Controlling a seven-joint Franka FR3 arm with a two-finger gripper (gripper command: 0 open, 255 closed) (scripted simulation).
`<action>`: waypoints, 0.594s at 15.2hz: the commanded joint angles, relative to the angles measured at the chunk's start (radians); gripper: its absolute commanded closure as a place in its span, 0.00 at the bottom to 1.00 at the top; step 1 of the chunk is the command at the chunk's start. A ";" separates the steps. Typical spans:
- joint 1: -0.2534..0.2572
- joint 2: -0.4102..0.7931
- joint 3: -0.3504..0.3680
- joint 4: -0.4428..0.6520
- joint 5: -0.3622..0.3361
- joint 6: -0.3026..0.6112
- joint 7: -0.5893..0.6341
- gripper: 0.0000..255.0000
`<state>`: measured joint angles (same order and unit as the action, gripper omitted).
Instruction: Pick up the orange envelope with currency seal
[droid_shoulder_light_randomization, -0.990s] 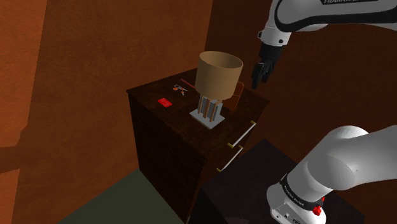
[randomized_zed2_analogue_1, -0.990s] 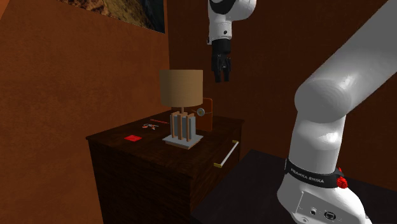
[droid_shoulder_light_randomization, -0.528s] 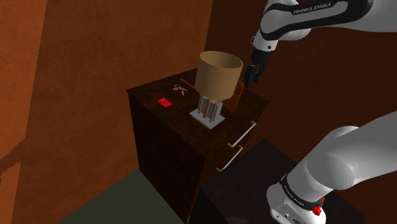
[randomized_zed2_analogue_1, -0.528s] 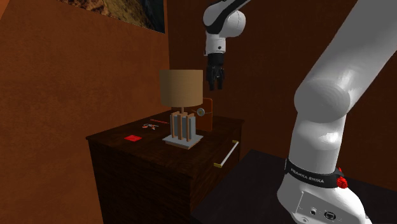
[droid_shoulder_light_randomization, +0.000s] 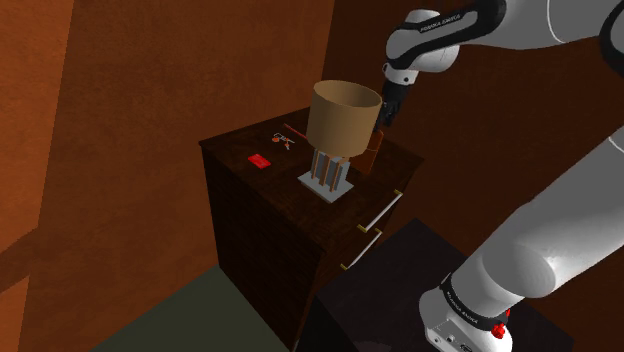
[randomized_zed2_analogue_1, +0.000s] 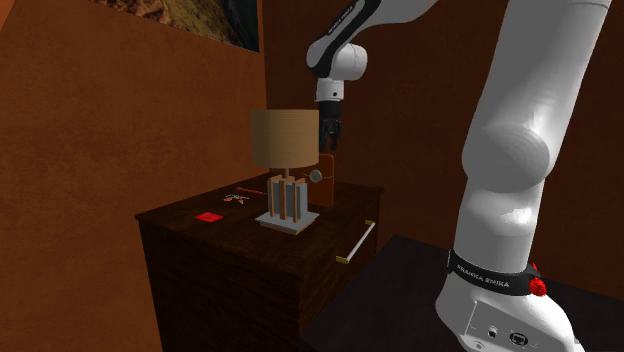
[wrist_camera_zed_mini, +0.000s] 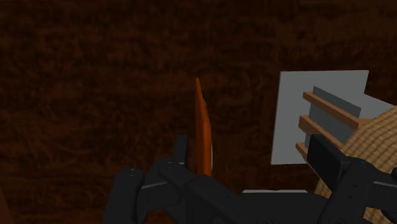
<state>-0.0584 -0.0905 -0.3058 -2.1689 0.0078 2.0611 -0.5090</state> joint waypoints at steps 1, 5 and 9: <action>-0.006 0.075 -0.016 0.058 0.036 0.022 -0.044 0.00; -0.012 0.130 -0.020 0.065 0.064 0.070 -0.073 0.00; -0.013 0.156 -0.020 0.039 0.077 0.120 -0.083 0.00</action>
<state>-0.0713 0.0559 -0.3256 -2.1219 0.0798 2.1639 -0.5886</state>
